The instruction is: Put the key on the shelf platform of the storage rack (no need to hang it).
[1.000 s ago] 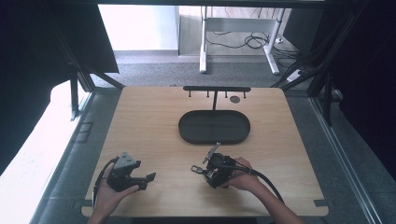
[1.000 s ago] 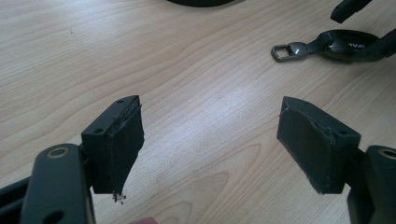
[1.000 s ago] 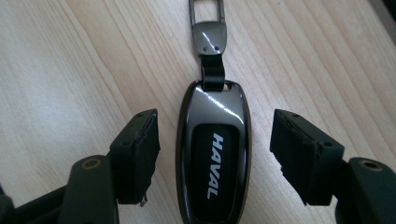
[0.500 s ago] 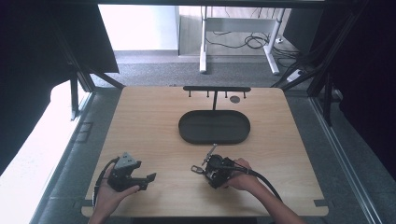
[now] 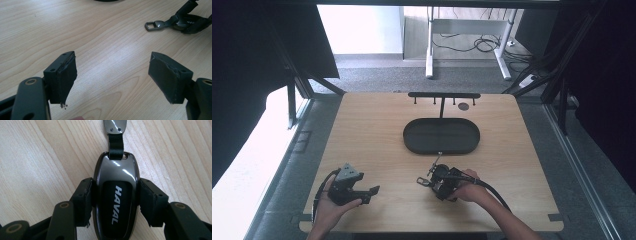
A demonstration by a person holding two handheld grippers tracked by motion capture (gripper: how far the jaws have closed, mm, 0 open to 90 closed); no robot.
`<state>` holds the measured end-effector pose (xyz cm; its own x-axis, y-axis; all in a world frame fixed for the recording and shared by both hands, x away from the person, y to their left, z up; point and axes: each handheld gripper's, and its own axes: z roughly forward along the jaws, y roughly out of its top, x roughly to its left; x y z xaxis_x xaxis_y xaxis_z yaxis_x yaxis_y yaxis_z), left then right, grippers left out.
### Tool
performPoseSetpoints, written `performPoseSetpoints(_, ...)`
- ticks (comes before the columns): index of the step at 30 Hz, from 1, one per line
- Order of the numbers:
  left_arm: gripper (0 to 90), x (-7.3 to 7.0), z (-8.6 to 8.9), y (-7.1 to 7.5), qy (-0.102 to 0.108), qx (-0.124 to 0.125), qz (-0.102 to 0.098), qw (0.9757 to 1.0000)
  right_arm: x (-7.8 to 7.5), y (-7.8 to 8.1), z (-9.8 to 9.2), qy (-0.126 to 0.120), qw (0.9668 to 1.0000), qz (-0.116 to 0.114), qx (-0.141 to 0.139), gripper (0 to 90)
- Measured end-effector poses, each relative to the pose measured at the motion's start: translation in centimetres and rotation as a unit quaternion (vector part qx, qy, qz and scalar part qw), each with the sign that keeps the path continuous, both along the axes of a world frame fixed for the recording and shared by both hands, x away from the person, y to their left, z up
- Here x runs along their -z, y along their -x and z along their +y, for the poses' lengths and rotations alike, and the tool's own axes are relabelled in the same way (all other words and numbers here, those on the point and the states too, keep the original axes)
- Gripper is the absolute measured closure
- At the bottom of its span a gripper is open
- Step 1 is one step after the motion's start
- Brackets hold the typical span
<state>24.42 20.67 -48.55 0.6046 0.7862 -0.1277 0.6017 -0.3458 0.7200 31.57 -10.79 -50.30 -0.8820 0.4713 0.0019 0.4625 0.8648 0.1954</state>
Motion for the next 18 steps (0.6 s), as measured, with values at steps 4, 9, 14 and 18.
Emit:
performPoseSetpoints(4,22.9,-0.1,0.0,0.0,0.001,0.0,-0.002,1.0,0.0,-0.1,0.1,0.006,1.0,0.005,0.0,48.6)
performPoseSetpoints(9,22.9,-0.1,0.2,0.0,0.001,-0.001,-0.002,1.0,0.0,-0.2,0.0,0.005,1.0,0.004,0.001,49.0)
performPoseSetpoints(14,23.0,0.0,0.2,0.0,0.001,-0.004,0.0,1.0,-0.6,-0.8,-0.6,-0.015,0.9998,0.01,0.007,49.2)
performPoseSetpoints(18,23.0,0.0,0.2,-0.1,0.0,-0.005,0.001,1.0,-2.1,-1.2,-1.5,-0.046,0.9987,0.008,0.019,49.2)
